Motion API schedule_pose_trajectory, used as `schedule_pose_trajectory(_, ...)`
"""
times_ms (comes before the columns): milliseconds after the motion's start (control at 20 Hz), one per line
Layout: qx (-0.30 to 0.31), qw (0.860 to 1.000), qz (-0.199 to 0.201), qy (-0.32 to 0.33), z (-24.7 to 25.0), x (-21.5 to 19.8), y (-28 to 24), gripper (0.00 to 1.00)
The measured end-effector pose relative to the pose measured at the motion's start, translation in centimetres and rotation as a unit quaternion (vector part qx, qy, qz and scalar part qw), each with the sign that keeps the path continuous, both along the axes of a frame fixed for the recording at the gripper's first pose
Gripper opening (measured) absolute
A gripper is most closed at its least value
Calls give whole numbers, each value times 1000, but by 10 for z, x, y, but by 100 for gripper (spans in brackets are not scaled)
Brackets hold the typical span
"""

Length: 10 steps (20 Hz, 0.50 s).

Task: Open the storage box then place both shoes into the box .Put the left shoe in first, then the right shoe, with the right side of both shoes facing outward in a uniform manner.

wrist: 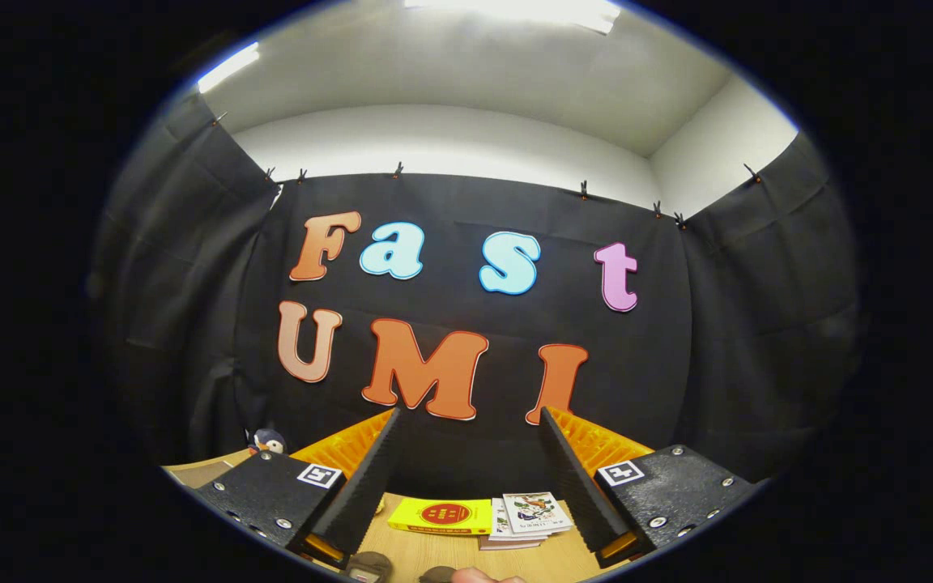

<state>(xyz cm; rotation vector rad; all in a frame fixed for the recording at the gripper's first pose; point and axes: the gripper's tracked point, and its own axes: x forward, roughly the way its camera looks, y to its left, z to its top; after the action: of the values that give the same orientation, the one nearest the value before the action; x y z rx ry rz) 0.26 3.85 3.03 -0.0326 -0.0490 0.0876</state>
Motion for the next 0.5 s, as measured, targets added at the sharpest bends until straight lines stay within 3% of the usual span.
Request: schedule_pose_trajectory(500, 10, 999, 36, 12, -20, 0, 23, 99)
